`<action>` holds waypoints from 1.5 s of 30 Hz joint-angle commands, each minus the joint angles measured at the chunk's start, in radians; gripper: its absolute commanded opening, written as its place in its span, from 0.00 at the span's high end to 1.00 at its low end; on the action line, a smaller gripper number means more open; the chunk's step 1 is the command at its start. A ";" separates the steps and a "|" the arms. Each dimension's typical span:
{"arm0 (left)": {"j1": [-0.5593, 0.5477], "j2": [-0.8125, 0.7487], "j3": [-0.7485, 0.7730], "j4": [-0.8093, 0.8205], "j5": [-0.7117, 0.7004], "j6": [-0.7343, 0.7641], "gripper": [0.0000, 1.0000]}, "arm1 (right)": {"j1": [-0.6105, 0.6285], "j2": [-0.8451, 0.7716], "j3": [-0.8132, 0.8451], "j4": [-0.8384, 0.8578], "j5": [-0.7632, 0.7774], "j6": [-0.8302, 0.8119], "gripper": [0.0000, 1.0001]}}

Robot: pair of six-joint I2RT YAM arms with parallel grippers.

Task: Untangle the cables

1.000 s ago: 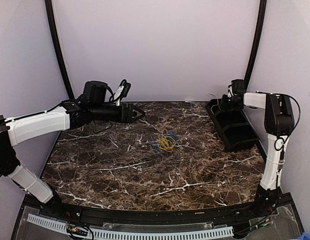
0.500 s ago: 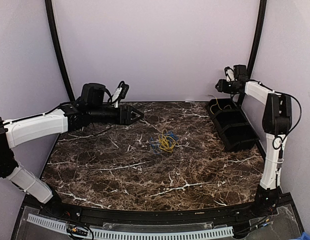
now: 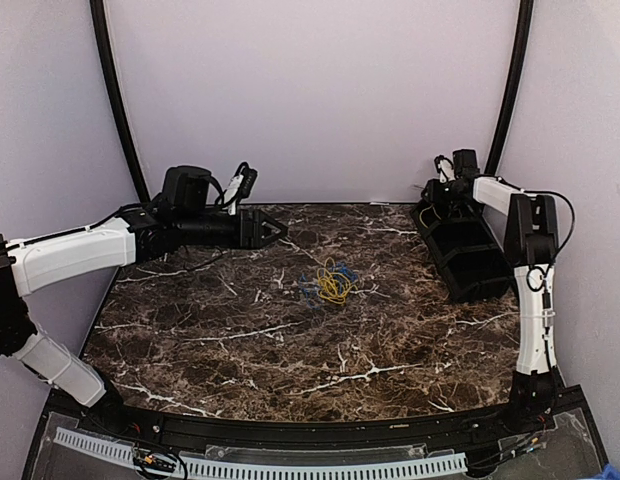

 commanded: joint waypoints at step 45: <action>-0.006 0.035 0.010 0.038 0.041 -0.018 0.38 | 0.003 -0.021 0.009 -0.129 -0.108 -0.095 0.47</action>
